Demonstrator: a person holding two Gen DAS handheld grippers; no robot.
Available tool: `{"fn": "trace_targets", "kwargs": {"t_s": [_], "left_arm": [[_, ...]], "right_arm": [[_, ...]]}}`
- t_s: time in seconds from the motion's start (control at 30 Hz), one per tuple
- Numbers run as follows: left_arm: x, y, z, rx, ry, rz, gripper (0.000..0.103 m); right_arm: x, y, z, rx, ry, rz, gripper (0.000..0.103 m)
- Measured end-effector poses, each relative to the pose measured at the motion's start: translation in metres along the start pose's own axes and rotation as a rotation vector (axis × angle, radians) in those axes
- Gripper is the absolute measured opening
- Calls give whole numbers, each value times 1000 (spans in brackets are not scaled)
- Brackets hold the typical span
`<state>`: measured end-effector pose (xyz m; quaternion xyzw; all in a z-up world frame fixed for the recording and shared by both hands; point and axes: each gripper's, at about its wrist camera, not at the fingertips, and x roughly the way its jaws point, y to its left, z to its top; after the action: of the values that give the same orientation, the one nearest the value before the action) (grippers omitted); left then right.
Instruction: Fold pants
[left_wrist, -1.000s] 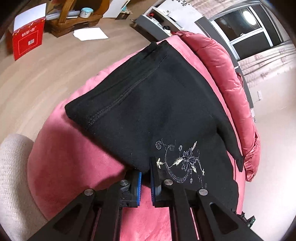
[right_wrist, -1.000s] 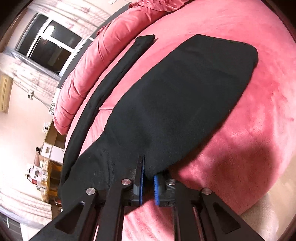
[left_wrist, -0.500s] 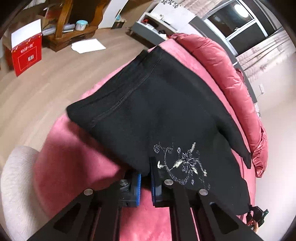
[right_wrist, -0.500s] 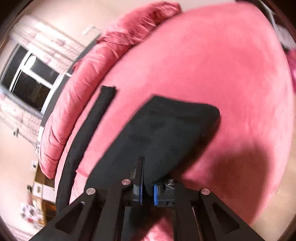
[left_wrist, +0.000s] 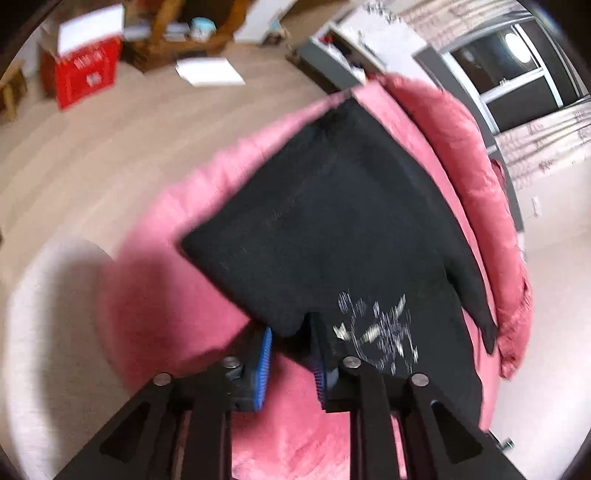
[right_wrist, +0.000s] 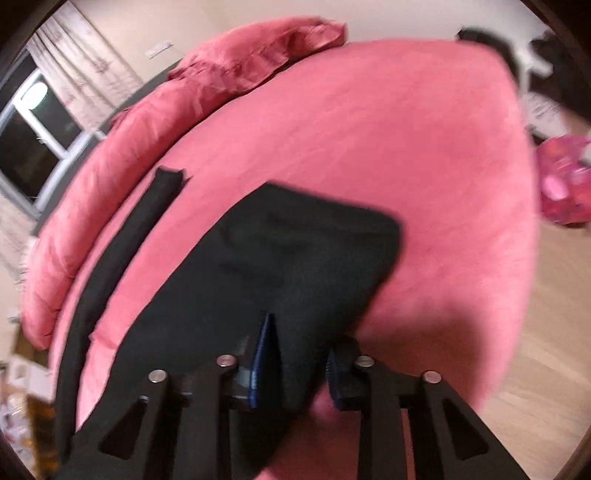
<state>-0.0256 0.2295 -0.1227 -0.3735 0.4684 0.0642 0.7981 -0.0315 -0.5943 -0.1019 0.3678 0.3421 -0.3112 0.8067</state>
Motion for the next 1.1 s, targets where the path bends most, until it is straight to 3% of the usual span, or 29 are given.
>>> {"fn": "trace_targets", "kwargs": {"t_s": [0.07, 0.13, 0.3, 0.47, 0.6, 0.7, 0.9, 1.1], "left_arm": [[-21, 3, 8, -4, -117, 62, 27], [-39, 8, 17, -11, -215, 88, 31], [-48, 9, 34, -12, -249, 59, 33], [-21, -18, 48, 51, -157, 6, 44], [2, -50, 56, 177, -94, 8, 52], [18, -71, 67, 239, -58, 0, 52], [50, -98, 108, 250, -35, 13, 52], [81, -123, 164, 267, -51, 31, 52]], "right_arm": [[-25, 4, 0, 18, -99, -30, 33], [-43, 15, -5, 5, -153, -7, 55], [-52, 86, -38, -249, -121, 128, 56], [-37, 174, -108, -532, 66, 322, 56], [-24, 228, -159, -703, 136, 378, 56], [-18, 260, -183, -802, 132, 398, 56], [2, 307, -211, -951, 88, 379, 56], [5, 309, -223, -965, 21, 349, 59]]}}
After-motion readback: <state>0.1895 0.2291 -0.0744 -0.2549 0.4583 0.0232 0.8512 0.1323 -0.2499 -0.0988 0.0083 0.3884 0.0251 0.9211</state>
